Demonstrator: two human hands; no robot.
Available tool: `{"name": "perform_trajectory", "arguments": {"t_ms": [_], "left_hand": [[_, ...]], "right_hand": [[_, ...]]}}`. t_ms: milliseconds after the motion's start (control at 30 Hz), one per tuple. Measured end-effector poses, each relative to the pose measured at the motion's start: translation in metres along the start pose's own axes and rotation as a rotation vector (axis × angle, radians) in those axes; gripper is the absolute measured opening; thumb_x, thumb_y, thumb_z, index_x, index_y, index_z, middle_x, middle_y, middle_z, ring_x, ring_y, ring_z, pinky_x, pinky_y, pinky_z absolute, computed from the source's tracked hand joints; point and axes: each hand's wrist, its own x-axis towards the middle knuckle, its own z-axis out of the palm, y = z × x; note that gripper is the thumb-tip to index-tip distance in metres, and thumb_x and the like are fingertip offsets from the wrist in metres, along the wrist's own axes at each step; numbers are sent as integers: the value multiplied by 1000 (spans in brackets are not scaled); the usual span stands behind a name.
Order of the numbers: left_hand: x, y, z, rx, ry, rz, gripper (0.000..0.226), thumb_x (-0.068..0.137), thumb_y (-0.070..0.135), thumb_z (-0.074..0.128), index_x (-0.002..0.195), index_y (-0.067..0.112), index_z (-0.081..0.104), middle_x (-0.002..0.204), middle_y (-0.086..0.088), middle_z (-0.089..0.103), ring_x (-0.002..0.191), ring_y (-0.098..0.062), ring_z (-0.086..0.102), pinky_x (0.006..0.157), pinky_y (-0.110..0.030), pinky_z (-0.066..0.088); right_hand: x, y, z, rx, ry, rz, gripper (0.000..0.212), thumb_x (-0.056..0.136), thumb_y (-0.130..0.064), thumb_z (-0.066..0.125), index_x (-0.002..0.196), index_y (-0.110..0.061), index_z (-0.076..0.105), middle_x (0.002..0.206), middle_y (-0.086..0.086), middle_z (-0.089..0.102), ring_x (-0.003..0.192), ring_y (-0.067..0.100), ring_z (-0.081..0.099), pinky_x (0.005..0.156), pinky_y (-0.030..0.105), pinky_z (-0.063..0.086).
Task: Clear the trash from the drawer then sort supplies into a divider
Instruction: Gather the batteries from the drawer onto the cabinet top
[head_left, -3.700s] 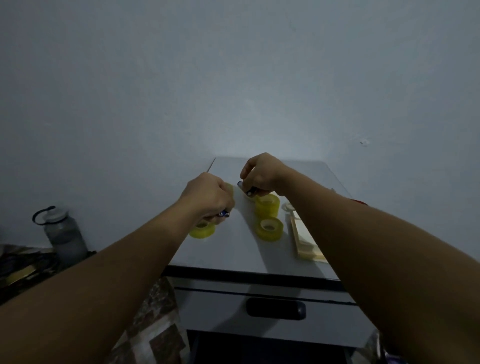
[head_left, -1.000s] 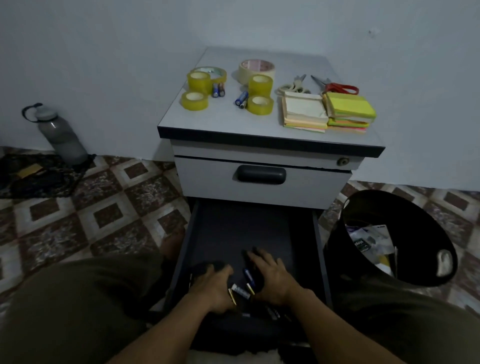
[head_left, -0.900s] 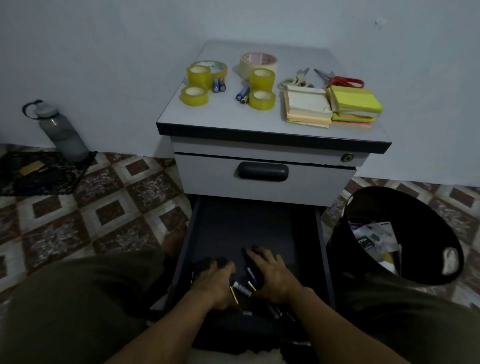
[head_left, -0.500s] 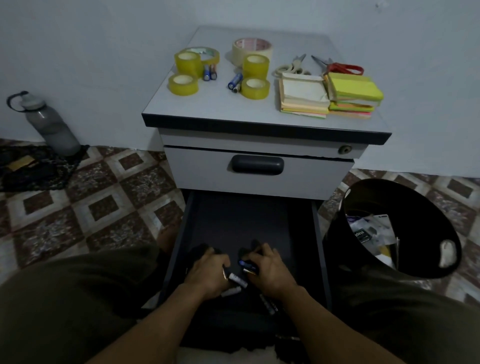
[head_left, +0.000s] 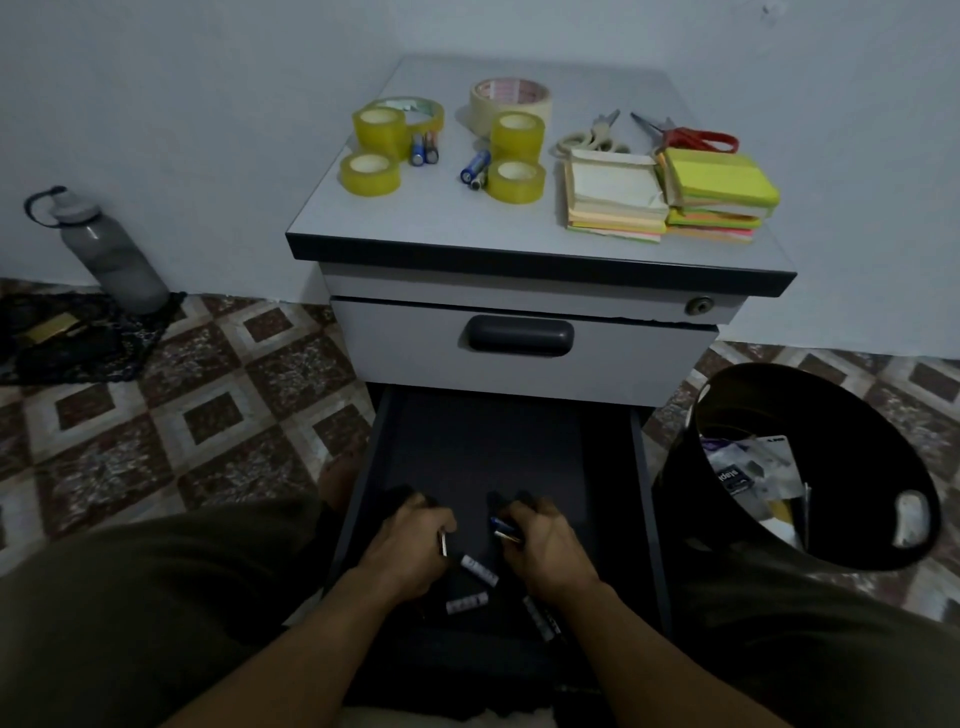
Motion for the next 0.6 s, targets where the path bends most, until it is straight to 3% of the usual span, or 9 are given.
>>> {"name": "perform_trajectory", "arguments": {"t_ms": [233, 367, 500, 600], "left_hand": [[3, -8, 1, -74, 44, 1, 29, 81, 23, 73, 109, 26, 67, 116, -1, 50, 104, -17, 56, 84, -17, 42], [4, -11, 1, -132, 57, -2, 36, 75, 19, 77, 109, 27, 68, 108, 3, 48, 101, -14, 57, 87, -20, 46], [5, -13, 0, -185, 74, -4, 36, 73, 23, 82, 106, 27, 69, 106, 4, 51, 93, -8, 57, 83, -17, 47], [5, -13, 0, -235, 90, -32, 38, 71, 23, 84, 105, 31, 68, 107, 7, 51, 90, -8, 59, 82, -17, 48]], "right_hand": [[1, 1, -2, 70, 35, 11, 21, 89, -22, 62, 111, -21, 62, 114, 4, 58, 99, 19, 60, 83, 20, 46], [1, 2, 1, 55, 55, -4, 19, 90, -12, 59, 108, -12, 65, 109, 8, 63, 97, 23, 63, 79, 20, 46], [-3, 0, -1, 203, 79, 26, 30, 91, -12, 65, 119, -19, 69, 109, -10, 65, 99, 4, 62, 81, -1, 39], [-5, 2, -2, 402, 114, 130, 20, 88, -14, 71, 104, -25, 74, 97, -16, 71, 86, -6, 64, 75, 1, 44]]}}
